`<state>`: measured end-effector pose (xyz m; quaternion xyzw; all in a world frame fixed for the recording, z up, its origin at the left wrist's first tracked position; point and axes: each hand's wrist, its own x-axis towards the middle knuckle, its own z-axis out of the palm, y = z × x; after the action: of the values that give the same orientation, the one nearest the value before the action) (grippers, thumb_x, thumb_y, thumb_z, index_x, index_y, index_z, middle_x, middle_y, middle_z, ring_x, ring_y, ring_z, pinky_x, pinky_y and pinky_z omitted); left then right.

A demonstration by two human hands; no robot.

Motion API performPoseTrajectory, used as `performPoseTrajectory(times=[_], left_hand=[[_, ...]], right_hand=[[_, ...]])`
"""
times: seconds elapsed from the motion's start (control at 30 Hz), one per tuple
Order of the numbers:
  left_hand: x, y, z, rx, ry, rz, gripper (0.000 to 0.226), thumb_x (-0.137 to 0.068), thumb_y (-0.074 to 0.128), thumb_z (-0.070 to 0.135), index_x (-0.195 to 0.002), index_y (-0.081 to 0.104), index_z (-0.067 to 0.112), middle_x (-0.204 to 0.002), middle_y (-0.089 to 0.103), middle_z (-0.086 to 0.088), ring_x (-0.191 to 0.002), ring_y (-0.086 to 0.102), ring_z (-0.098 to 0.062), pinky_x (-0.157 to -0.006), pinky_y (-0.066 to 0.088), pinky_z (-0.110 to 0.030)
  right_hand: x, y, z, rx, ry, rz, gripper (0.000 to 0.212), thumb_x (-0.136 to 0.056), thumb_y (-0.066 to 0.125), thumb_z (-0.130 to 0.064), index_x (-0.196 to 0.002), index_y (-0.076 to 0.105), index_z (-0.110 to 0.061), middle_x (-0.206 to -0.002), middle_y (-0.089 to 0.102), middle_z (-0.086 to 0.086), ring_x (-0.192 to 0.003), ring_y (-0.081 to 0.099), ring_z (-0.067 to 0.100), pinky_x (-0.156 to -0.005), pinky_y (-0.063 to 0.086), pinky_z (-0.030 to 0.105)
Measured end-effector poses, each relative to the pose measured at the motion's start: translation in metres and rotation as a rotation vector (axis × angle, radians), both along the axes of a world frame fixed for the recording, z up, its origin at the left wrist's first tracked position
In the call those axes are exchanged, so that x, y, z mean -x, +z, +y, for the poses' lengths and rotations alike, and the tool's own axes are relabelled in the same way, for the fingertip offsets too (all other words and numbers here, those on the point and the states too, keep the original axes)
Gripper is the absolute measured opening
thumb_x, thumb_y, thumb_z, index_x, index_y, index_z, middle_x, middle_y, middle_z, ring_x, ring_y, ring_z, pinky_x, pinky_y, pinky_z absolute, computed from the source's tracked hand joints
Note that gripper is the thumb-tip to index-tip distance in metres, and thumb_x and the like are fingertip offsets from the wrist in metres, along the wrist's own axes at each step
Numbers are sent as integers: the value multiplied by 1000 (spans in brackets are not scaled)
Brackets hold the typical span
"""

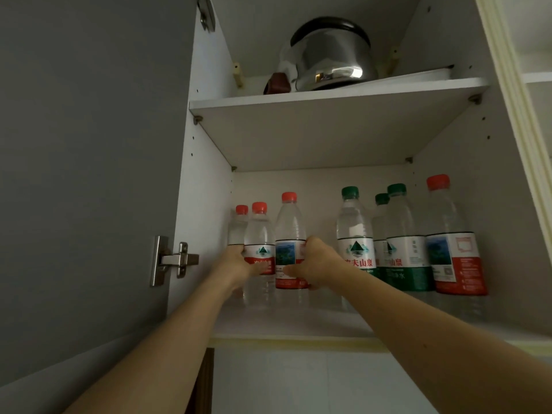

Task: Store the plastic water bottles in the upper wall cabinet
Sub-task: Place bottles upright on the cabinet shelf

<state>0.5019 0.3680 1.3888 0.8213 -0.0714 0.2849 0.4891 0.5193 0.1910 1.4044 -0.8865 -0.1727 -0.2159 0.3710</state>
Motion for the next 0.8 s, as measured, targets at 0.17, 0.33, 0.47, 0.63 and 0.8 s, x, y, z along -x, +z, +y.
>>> performPoseTrajectory(times=[0.17, 0.33, 0.47, 0.63, 0.8], left_hand=[[-31, 8, 11, -228, 115, 54, 32, -88, 79, 32, -114, 65, 20, -104, 72, -3, -89, 68, -21, -71, 59, -36], [-59, 21, 18, -558, 164, 12, 97, -87, 79, 33, -159, 13, 30, -125, 65, -7, -95, 62, -15, -86, 56, -37], [-69, 20, 21, -774, 218, -30, 130, -84, 80, 44, -150, -32, 44, -142, 55, -14, -106, 63, -23, -94, 55, -45], [-72, 23, 26, -927, 336, -146, 141, -69, 86, 58, -151, -27, 40, -159, 30, -17, -142, 38, -37, -111, 42, -54], [-73, 16, 26, -1034, 400, -199, 149, -63, 86, 64, -156, -25, 28, -157, 27, -16, -144, 28, -35, -115, 35, -52]], right_hand=[[-20, 11, 8, 162, -79, 19, 37, -92, 75, -27, -114, 50, -11, -91, 59, 4, -80, 63, 16, -57, 54, 25], [-33, 18, 16, 235, -113, 35, 51, -91, 76, -24, -131, 48, -9, -109, 61, 10, -102, 66, 25, -89, 61, 38], [-40, 19, 23, 265, -108, -8, 114, -92, 73, -12, -160, -17, -23, -137, 54, 20, -104, 64, 25, -88, 55, 38], [-47, 16, 17, 543, -141, -197, 137, -78, 85, -15, -154, -27, -30, -138, 52, 24, -111, 62, 35, -87, 54, 41], [-56, 8, 19, 674, -230, -242, 151, -66, 94, -15, -150, -29, -40, -137, 53, 22, -118, 61, 38, -97, 53, 57]])
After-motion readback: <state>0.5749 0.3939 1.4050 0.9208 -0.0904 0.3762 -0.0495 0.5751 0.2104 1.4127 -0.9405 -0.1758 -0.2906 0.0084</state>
